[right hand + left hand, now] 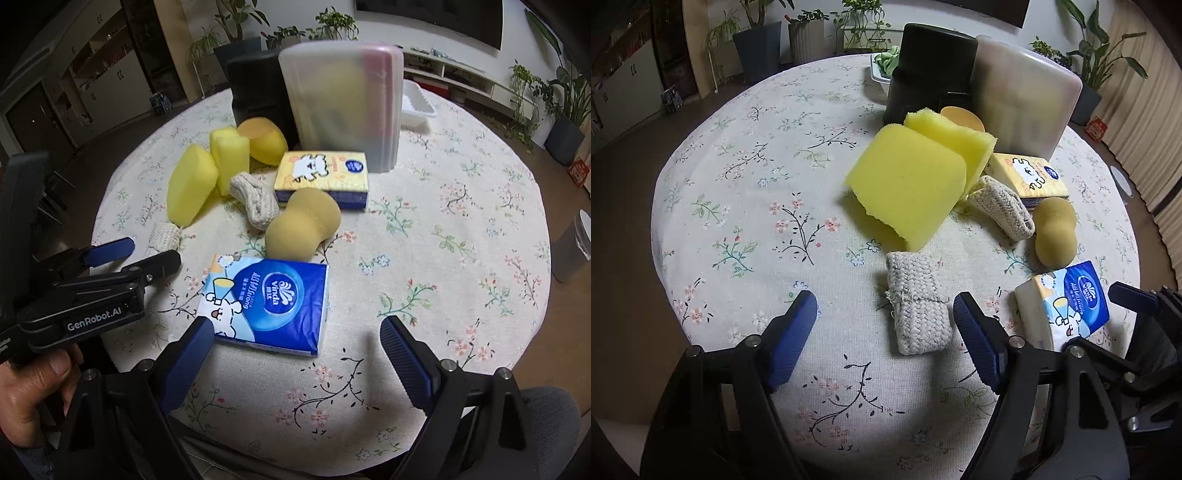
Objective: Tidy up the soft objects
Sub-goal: 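Grasp the grey knitted sock with the left tool while the right tool grasps the blue Vinda tissue pack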
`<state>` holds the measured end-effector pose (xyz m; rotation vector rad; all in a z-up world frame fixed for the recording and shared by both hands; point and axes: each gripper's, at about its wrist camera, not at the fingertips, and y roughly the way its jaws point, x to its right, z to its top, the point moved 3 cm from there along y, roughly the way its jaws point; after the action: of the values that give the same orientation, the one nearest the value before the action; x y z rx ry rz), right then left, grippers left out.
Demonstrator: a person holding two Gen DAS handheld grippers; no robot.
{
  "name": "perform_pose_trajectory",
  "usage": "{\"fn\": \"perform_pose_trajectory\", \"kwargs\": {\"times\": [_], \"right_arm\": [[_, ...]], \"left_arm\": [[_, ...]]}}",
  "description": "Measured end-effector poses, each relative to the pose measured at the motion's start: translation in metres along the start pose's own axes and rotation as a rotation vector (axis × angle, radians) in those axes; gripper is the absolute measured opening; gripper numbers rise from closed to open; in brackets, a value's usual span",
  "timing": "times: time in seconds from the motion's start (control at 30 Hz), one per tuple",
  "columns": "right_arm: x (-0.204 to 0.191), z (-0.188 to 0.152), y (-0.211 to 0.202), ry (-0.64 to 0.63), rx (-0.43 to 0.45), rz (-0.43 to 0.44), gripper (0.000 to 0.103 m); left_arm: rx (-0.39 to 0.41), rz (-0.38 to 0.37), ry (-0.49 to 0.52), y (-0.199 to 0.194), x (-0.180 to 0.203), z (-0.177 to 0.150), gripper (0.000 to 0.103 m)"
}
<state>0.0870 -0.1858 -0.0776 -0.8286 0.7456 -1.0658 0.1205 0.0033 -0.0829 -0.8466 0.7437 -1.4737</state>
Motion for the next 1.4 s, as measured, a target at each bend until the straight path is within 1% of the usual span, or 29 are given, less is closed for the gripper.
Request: {"fn": "perform_pose_trajectory", "kwargs": {"times": [0.17, 0.3, 0.47, 0.67, 0.83, 0.93, 1.0, 1.03, 1.13, 1.23, 1.33, 1.4], "right_arm": [[-0.006, 0.003, 0.003, 0.004, -0.006, -0.006, 0.094], [-0.011, 0.004, 0.008, 0.028, -0.035, 0.017, 0.094], [-0.016, 0.009, 0.015, 0.036, -0.042, 0.008, 0.094], [-0.016, 0.014, 0.020, 0.076, -0.050, -0.007, 0.095], [-0.012, 0.016, 0.022, 0.132, -0.066, 0.020, 0.096], [-0.011, 0.018, 0.019, 0.146, -0.056, 0.078, 0.096], [-0.014, 0.017, 0.022, 0.090, -0.066, 0.083, 0.100], [-0.018, 0.015, 0.025, 0.010, -0.069, 0.063, 0.100], [-0.021, 0.015, 0.021, -0.123, -0.033, 0.049, 0.095], [-0.013, 0.019, 0.015, -0.221, 0.015, 0.113, 0.095], [-0.009, 0.026, 0.017, -0.277, 0.014, 0.155, 0.095], [-0.011, 0.029, 0.019, -0.306, 0.012, 0.183, 0.091]], "left_arm": [[0.002, 0.001, -0.006, -0.001, -0.002, 0.000, 0.074], [0.008, 0.005, -0.007, -0.001, -0.003, 0.000, 0.074], [0.015, 0.005, -0.009, -0.002, -0.005, -0.001, 0.071], [0.020, 0.001, -0.021, -0.002, -0.007, 0.000, 0.068], [0.027, -0.018, -0.051, -0.004, -0.011, 0.001, 0.068], [0.025, -0.022, -0.052, -0.003, -0.012, 0.001, 0.068], [0.023, -0.012, -0.035, -0.002, -0.009, 0.000, 0.068], [0.023, -0.011, -0.031, -0.002, -0.008, 0.000, 0.068], [0.024, -0.018, -0.035, -0.003, -0.008, 0.000, 0.068], [0.025, -0.017, -0.031, -0.003, -0.008, 0.000, 0.068], [0.025, -0.020, -0.030, -0.002, -0.008, 0.000, 0.068], [0.024, -0.022, -0.028, -0.002, -0.009, 0.000, 0.068]]}}
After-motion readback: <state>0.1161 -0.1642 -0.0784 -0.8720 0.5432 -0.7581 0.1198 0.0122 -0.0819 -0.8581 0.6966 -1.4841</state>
